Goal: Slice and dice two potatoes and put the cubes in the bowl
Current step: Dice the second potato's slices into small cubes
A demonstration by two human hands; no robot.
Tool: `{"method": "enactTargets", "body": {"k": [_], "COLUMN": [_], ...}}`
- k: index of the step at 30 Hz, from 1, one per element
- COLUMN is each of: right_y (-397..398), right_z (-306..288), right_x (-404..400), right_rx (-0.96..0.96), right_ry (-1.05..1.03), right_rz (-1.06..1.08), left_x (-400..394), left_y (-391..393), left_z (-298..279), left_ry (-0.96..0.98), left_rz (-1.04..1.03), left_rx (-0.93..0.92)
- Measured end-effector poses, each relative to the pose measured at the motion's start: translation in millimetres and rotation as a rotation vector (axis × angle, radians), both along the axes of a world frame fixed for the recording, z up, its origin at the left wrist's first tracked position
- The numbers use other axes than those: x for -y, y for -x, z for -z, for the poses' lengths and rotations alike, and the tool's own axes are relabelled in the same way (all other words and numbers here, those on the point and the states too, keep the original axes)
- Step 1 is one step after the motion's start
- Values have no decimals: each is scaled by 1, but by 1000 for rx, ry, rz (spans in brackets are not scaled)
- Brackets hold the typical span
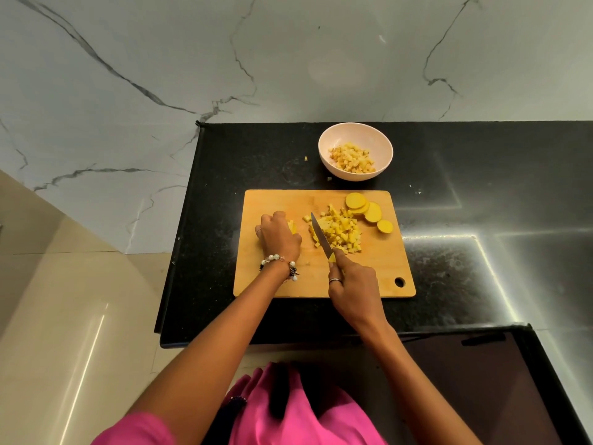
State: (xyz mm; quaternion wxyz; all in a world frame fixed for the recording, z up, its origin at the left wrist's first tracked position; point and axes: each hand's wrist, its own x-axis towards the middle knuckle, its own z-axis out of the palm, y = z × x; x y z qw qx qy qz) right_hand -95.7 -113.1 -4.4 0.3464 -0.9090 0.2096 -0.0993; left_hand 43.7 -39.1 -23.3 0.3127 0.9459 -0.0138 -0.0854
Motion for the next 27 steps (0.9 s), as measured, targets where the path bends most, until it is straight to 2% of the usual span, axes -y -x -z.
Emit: {"method": "enactTargets", "body": {"k": [7, 10, 15, 19, 22, 27], "right_y": [-2, -7, -12, -11, -12, -15], "right_z": [2, 5, 9, 13, 16, 11], "right_x": [-3, -3, -4, -9, -9, -9], "right_rx": [-19, -38, -162, -167, -140, -269], "right_ry": [45, 91, 278, 307, 334, 399], "right_rz": [-78, -95, -154, -157, -122, -143], "left_x": [-30, -38, -44, -44, -42, -43], "left_y": [-25, -32, -31, -19, -14, -14], "left_z": [-8, -12, -5, 4, 10, 13], "left_ry": [26, 6, -17, -1, 3, 20], "left_rz": [448, 571, 531, 393, 375, 379], "left_rx": [28, 35, 84, 142, 186, 205]}}
